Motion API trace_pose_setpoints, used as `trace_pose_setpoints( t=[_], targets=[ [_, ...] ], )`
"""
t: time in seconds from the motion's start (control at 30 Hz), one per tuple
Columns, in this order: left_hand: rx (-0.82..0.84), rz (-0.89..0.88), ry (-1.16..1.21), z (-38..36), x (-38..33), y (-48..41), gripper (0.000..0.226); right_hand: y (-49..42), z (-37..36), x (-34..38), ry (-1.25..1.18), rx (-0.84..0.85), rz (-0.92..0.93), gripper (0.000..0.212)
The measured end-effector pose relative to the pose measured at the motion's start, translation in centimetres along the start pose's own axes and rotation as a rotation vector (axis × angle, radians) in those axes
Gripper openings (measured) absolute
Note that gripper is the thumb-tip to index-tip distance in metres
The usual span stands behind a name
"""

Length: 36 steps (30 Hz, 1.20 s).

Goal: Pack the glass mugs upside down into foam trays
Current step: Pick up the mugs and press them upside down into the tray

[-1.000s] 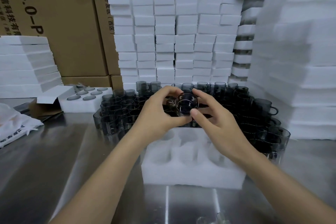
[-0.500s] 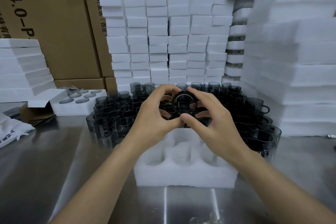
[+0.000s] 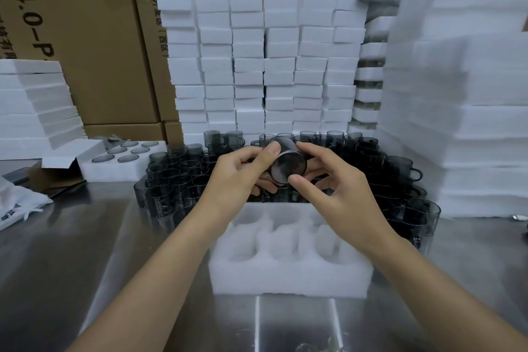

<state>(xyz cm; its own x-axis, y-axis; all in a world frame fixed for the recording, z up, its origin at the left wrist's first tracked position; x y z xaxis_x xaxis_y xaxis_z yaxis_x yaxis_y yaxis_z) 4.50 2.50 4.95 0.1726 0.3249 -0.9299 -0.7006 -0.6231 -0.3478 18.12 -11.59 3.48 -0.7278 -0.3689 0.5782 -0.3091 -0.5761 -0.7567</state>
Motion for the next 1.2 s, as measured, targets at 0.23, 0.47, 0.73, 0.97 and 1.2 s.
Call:
trace_pose_setpoints(
  t=[0.23,0.47,0.73,0.97,1.2],
  targets=[
    [-0.029,0.267,0.175,-0.1,1.7,-0.2,0.073,0.3,-0.8,-0.1,-0.038,0.019,-0.052,0.051],
    [-0.023,0.293,0.193,0.0,2.0,-0.4,0.075,0.3,-0.8,0.1,-0.039,0.011,-0.066,0.044],
    [-0.069,0.158,0.089,-0.1,1.4,-0.4,0.052,0.4,-0.8,0.0,0.044,0.041,-0.104,0.055],
    [-0.073,-0.181,-0.333,-1.4,1.2,0.5,0.049,0.6,-1.0,-0.2,0.044,-0.024,-0.197,0.058],
    [0.013,-0.128,0.080,-1.5,-0.1,0.4,0.038,-0.1,-0.4,1.0,-0.597,-0.085,-0.388,0.059]
  ],
)
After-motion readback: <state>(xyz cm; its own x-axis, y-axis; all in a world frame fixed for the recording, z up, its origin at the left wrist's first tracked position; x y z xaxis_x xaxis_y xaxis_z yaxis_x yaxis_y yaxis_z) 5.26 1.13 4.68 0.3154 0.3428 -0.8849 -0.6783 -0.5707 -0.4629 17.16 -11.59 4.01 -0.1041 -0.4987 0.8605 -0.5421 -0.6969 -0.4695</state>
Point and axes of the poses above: each hand's wrist, its own y-axis away from the middle knuckle, its own z-axis out of the back of the hand, x = y × z, the point moved 4 cm from there along -y, towards the middle knuckle, and after that the axes turned 3 degrees about z, right-handed, at the moved point
